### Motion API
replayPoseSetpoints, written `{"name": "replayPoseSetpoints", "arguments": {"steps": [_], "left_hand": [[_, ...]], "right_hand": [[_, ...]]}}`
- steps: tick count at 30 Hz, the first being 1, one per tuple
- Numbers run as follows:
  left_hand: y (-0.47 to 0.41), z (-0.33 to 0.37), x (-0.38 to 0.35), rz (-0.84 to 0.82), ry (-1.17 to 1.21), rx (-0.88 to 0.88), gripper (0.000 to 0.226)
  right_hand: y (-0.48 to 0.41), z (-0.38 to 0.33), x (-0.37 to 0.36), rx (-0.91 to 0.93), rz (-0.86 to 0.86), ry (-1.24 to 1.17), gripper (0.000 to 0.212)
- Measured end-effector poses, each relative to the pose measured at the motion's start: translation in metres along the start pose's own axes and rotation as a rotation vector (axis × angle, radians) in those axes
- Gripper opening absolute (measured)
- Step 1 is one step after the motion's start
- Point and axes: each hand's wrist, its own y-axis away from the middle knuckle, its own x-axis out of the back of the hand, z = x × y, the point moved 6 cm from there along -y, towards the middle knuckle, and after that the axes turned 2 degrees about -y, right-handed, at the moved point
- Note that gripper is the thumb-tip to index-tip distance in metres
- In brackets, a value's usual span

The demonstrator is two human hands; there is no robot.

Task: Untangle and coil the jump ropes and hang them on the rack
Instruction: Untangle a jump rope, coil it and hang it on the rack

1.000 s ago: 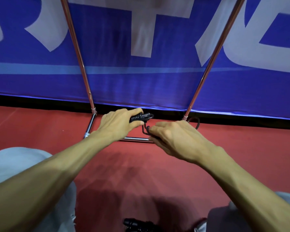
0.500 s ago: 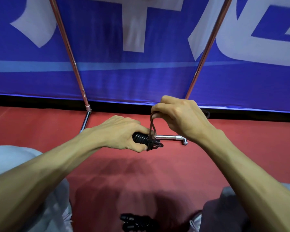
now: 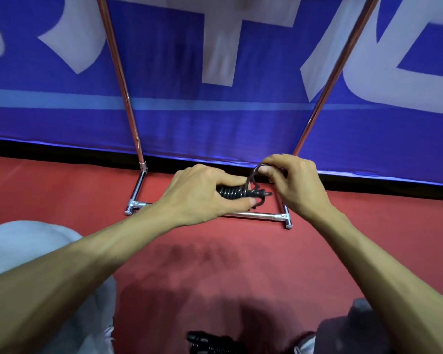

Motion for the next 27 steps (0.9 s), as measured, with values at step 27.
{"name": "replayPoseSetpoints", "arguments": {"steps": [27], "left_hand": [[-0.015, -0.037, 0.014, 0.236, -0.047, 0.165, 0.027]], "right_hand": [[0.031, -0.039, -0.04, 0.196, -0.383, 0.302, 0.028]]}}
